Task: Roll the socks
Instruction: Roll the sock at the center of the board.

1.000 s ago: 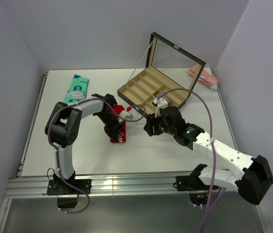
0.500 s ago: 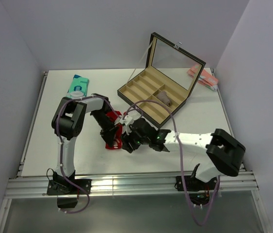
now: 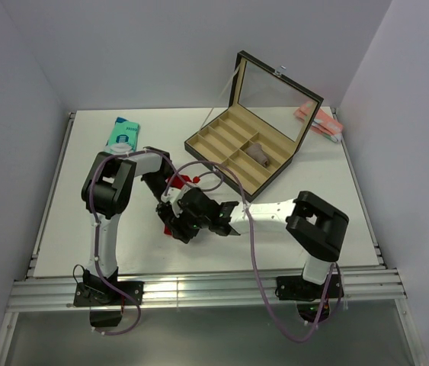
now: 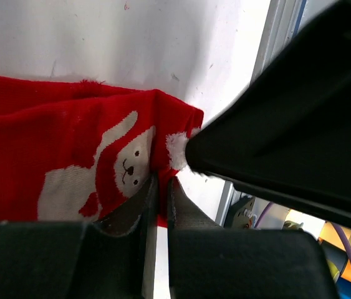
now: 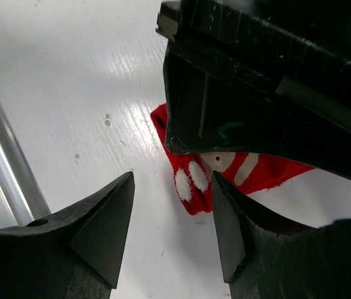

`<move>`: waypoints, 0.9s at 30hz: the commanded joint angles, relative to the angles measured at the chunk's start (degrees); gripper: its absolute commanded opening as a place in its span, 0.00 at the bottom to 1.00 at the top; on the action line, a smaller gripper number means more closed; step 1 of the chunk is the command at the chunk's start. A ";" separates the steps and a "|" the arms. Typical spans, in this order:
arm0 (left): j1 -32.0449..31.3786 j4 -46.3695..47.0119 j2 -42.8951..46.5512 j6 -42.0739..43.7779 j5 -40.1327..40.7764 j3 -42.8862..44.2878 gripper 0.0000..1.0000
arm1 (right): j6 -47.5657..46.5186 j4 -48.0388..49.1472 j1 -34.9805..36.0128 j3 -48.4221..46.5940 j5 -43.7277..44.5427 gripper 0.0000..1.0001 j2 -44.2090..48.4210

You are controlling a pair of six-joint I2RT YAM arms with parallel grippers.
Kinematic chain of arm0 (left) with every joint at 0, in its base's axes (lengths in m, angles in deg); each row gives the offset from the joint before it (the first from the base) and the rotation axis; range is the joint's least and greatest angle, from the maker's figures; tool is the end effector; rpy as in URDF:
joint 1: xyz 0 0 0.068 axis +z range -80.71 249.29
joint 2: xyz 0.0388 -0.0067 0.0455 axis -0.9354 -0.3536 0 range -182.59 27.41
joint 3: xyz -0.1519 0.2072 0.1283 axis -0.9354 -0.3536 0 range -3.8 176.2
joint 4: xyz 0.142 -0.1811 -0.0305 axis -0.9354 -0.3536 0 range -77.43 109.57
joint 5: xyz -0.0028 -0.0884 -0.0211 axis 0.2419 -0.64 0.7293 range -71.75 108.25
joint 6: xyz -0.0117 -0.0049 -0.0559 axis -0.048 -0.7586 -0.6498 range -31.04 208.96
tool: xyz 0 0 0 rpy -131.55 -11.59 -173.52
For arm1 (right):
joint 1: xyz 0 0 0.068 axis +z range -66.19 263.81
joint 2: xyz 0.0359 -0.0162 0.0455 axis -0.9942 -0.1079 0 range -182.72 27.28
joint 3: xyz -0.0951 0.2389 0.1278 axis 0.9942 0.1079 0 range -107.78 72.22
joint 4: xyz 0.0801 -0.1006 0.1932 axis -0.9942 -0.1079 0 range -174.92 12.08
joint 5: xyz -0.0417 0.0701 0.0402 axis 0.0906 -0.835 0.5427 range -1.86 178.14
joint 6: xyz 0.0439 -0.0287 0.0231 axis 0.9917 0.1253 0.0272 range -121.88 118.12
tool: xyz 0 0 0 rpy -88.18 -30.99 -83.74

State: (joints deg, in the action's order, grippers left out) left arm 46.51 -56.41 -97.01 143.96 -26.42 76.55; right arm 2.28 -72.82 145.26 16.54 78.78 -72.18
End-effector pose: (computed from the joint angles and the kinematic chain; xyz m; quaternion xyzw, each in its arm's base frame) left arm 0.2851 -0.1506 0.1491 -0.4843 -0.7572 0.4192 0.1285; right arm 0.1617 0.3110 0.2129 -0.4617 0.7714 0.2957 0.3229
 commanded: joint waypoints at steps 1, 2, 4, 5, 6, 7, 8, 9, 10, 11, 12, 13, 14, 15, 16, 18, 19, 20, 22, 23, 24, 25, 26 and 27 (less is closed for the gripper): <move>0.11 -2.50 -0.03 1.60 0.10 1.82 0.08 | -1.88 0.17 0.25 -2.42 0.93 0.60 -1.00; 0.11 -2.50 -0.12 1.60 0.02 1.91 0.07 | -1.88 0.17 0.25 -2.24 1.02 0.60 -1.35; 0.11 -2.50 -0.12 1.60 0.02 2.00 0.08 | -1.79 0.17 0.25 -1.98 1.10 0.59 -1.88; 0.11 -2.50 -0.21 1.51 0.10 2.00 0.07 | -1.96 0.08 0.25 -1.89 1.28 0.59 -2.23; 0.11 -2.50 -0.21 1.51 0.02 2.08 0.07 | -1.97 -0.01 0.42 -1.89 1.80 0.59 -2.84; 0.20 -2.50 -0.21 1.51 0.10 2.17 0.07 | -2.05 -0.01 0.51 -1.97 2.07 0.59 -3.19; 0.20 -2.50 -0.21 1.51 0.10 2.17 0.08 | -2.14 -0.18 0.60 -2.15 2.51 0.58 -3.98; 0.20 -2.50 -0.21 1.51 0.10 2.17 0.07 | -2.32 -0.36 0.86 -2.24 3.38 0.57 -4.34; 0.20 -2.50 -0.21 1.51 0.10 2.17 0.07 | -2.41 -0.44 0.95 -2.41 3.74 0.56 -4.69; 0.20 -2.59 -0.21 1.42 0.02 2.17 0.08 | -2.41 -0.36 0.86 -2.50 4.26 0.55 -5.21; 0.20 -2.50 -0.30 1.42 0.10 2.17 0.07 | -2.49 -0.10 0.95 -2.42 4.53 0.55 -5.39; 0.20 -2.50 -0.30 1.51 0.10 2.09 0.08 | -2.41 0.43 1.04 -2.33 5.49 0.53 -5.57; 0.20 -2.50 -0.30 1.60 0.02 2.00 0.07 | -2.32 0.78 1.04 -2.15 6.28 0.52 -5.92; 0.28 -2.50 -0.30 1.69 0.02 1.74 0.08 | -2.23 1.13 1.13 -2.06 6.99 0.50 -6.01; 0.20 -2.50 -0.21 1.77 0.10 1.56 0.08 | -2.06 2.09 1.21 -1.72 8.56 0.45 -6.01; 0.29 -2.50 -0.12 1.86 0.02 1.38 0.09 | -1.18 3.33 1.13 -1.10 9.28 0.40 -5.75; 0.37 -2.33 -0.03 2.04 -0.16 1.03 0.09 | -1.00 4.38 1.13 -0.40 9.19 0.33 -5.48; 0.37 -1.80 0.23 1.86 -0.51 0.77 0.09 | -0.56 4.74 1.13 -0.13 9.19 0.30 -5.22; 0.90 1.26 1.63 -0.15 -0.95 -0.19 0.14 | -0.04 4.57 1.13 -0.13 9.19 0.19 -5.13; 1.08 2.84 2.25 -1.03 -0.95 -0.72 0.16 | 0.14 4.22 1.13 -0.30 9.10 0.15 -5.39; 1.51 4.08 3.82 -2.60 -1.21 -1.60 0.20 | 0.40 3.95 1.13 -0.48 8.75 0.10 -5.57; 1.78 5.22 4.79 -3.49 -1.91 -2.04 0.22 | 0.49 3.69 1.13 -0.57 8.32 0.08 -5.66; 2.13 8.54 6.63 -4.63 -2.09 -2.57 0.24 | 1.19 3.51 1.13 -0.48 7.35 0.06 -5.74; 2.91 10.23 7.69 -7.34 -2.35 -3.62 0.26 | 1.28 3.51 1.04 -0.48 6.56 0.06 -5.75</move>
State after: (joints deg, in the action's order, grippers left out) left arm 48.19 -52.46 -95.05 140.57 -27.05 74.24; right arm 2.33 -71.11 146.26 16.28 85.55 -77.60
